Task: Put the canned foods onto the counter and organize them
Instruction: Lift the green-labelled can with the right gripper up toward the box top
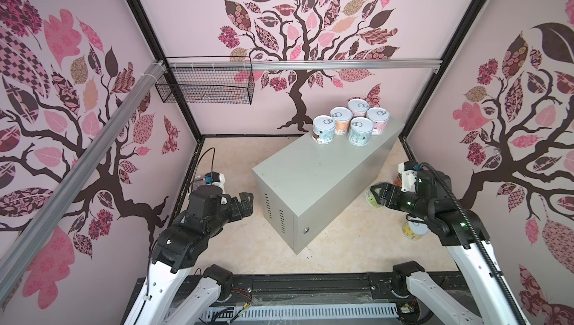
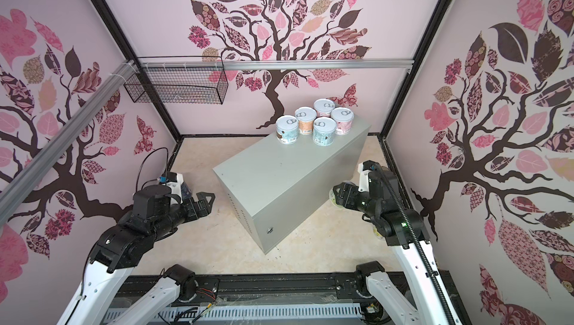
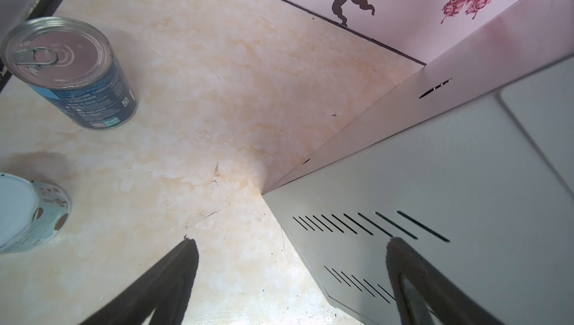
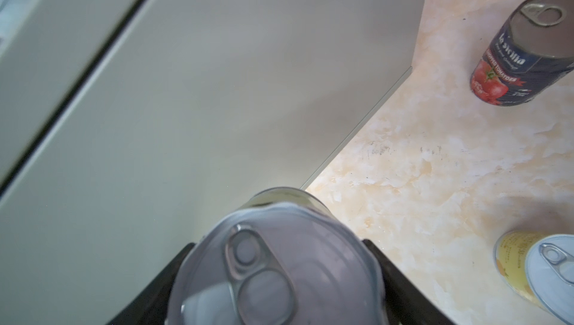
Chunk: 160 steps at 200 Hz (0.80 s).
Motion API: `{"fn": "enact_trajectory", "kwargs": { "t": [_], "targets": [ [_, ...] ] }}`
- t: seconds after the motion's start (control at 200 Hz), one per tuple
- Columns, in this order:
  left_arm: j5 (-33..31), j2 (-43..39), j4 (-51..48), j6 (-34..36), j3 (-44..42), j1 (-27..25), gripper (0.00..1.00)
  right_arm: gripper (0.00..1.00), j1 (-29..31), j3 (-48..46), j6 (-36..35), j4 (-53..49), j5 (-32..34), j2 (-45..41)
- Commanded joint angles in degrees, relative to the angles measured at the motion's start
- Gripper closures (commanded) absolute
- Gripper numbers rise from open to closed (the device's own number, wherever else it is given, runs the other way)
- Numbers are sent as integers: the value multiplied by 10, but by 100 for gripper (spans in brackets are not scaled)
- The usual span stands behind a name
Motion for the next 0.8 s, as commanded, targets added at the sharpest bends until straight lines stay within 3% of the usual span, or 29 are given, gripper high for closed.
{"fn": "enact_trajectory", "kwargs": {
  "t": [0.0, 0.365, 0.795],
  "targets": [
    [-15, 8, -10, 23, 33, 3, 2, 36, 5, 51, -14, -5, -23, 4],
    [-8, 50, -6, 51, 58, 3, 2, 36, 12, 160, -28, -26, -9, 60],
    [-5, 71, 25, 52, 5, 4, 2, 37, 48, 342, -42, -86, 32, 176]
  ]
}}
